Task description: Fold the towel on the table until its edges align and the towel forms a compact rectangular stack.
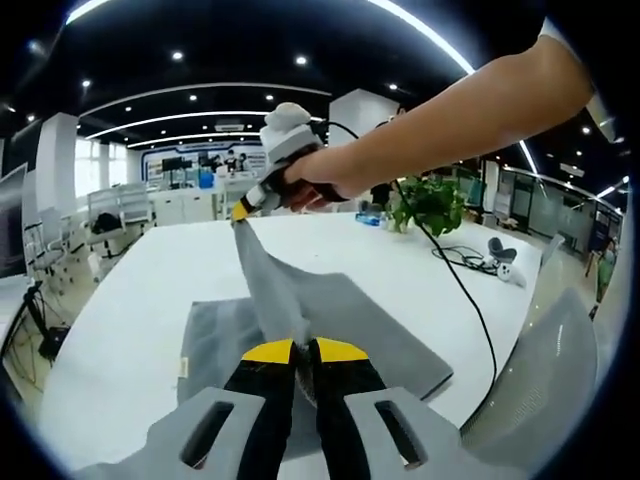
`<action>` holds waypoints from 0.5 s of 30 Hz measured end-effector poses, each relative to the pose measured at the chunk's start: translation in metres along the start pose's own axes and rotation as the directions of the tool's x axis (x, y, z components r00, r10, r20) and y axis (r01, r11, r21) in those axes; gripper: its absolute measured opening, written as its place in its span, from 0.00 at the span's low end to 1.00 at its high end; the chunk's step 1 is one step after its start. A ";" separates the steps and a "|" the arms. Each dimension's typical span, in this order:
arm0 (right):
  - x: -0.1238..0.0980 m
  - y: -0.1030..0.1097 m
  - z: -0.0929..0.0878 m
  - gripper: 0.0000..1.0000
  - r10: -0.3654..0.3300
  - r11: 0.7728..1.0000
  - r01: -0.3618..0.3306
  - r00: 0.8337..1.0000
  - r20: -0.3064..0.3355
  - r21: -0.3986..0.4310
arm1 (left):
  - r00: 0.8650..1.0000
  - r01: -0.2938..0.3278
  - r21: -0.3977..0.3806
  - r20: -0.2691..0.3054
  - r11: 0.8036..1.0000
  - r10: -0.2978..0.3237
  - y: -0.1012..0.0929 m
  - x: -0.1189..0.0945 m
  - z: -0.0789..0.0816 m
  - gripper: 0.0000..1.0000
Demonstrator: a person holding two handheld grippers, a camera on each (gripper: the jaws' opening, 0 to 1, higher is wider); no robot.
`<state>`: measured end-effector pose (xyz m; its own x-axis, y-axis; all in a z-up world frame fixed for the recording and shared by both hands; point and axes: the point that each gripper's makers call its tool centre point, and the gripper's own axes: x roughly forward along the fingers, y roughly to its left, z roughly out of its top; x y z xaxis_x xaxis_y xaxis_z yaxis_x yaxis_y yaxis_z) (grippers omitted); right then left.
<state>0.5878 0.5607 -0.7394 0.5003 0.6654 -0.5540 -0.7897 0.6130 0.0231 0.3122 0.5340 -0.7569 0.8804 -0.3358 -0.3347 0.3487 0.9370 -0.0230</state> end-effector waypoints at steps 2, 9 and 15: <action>0.004 0.004 -0.001 0.00 0.006 1.000 -0.006 1.000 -0.004 0.004 | 1.000 -0.002 -0.001 -0.006 1.000 0.002 0.003 -0.001 -0.003 0.06; 0.015 0.017 0.001 0.00 0.024 1.000 -0.024 1.000 -0.007 -0.001 | 1.000 -0.017 -0.012 -0.014 1.000 0.017 0.012 -0.005 -0.009 0.06; 0.028 0.020 0.000 0.00 0.033 0.999 -0.033 0.999 -0.011 -0.007 | 0.999 -0.034 -0.017 -0.028 0.999 0.033 0.020 -0.006 -0.017 0.06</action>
<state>0.5857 0.5914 -0.7545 0.4701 0.6805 -0.5621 -0.8082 0.5878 0.0357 0.3083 0.5566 -0.7714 0.8823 -0.3017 -0.3612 0.3132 0.9493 -0.0279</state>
